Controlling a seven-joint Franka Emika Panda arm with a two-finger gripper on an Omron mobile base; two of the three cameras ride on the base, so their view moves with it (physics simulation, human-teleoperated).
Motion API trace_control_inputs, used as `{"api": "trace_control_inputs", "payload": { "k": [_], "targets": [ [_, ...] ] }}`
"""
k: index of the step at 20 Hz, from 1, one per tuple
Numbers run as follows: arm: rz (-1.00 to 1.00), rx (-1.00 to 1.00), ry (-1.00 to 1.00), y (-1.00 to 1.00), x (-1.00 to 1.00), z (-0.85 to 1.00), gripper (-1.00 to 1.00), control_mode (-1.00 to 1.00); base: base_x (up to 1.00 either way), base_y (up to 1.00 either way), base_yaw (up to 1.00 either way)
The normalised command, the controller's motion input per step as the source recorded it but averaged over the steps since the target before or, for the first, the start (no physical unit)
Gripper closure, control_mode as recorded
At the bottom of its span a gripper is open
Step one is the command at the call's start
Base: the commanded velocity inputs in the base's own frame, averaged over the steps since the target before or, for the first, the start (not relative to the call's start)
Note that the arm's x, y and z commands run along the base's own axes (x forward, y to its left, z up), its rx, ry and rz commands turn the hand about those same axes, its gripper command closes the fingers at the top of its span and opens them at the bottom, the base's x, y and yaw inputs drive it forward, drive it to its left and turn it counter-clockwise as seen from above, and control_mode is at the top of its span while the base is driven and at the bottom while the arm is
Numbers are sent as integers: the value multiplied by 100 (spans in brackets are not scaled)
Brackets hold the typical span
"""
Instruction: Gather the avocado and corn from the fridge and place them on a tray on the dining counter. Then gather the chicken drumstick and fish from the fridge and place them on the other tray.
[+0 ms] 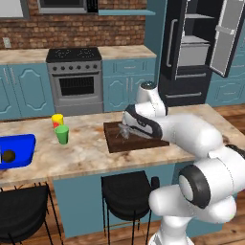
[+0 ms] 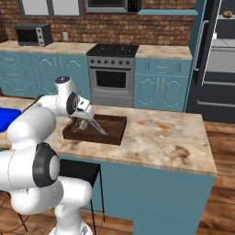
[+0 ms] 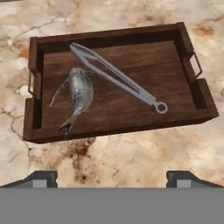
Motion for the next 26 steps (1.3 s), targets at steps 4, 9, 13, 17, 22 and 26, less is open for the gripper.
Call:
{"api": "trace_control_inputs", "payload": {
  "k": [4, 9, 13, 17, 22, 26],
  "targets": [
    [0, 0, -17, -40, -85, 56, -100, -100, 0, 0, 0],
    [3, 0, -18, -49, -98, 51, -100, -100, 0, 0, 0],
    [0, 0, -16, -25, -100, 47, -100, -100, 0, 0, 0],
    [0, 0, -12, -16, -100, 37, -100, -100, 0, 0, 0],
    [0, 0, -7, -9, -100, 1, -100, -100, 0, 0, 0],
    [0, 0, -3, 0, -98, -6, -100, -100, 0, 0, 0]
  ]
}}
